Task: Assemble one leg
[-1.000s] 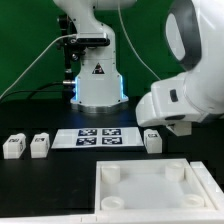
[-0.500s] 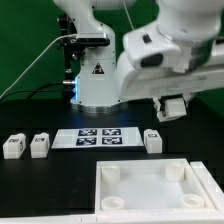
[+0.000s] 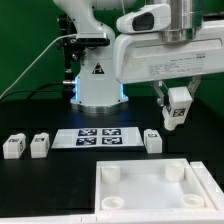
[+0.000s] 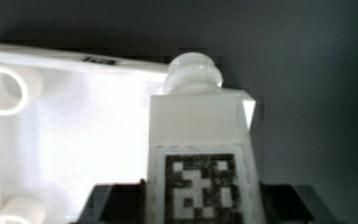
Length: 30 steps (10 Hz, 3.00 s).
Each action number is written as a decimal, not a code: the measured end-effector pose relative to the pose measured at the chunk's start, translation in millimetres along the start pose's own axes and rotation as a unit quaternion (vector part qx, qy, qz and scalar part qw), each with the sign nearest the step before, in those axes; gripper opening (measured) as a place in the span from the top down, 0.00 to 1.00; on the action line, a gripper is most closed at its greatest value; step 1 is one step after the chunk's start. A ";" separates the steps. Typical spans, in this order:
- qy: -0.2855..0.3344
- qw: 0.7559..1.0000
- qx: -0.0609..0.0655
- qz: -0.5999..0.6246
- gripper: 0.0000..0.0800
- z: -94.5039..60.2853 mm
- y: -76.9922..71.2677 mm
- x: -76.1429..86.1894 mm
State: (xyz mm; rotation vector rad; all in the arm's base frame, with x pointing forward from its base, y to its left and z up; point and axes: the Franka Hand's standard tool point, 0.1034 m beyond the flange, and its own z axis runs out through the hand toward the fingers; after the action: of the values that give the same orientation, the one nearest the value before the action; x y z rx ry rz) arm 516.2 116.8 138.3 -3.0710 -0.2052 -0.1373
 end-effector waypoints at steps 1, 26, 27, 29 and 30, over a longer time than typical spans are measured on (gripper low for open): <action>0.056 0.998 0.001 -0.005 0.64 -6.1 7.7 23.2; 0.257 0.966 0.003 -0.015 0.64 72.7 23.0 98.0; 0.257 0.966 0.005 -0.008 0.64 72.9 19.8 98.0; 0.257 0.966 0.000 0.014 0.64 72.8 19.6 97.9; 0.254 0.967 0.000 0.013 0.64 73.1 19.7 97.7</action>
Offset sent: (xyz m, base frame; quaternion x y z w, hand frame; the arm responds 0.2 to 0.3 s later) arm 0.0516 0.0089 0.0046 0.0089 0.2788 0.0068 0.9603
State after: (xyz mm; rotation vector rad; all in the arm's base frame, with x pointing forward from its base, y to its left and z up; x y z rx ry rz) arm 621.5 114.9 73.6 -2.9079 -0.1328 -0.9038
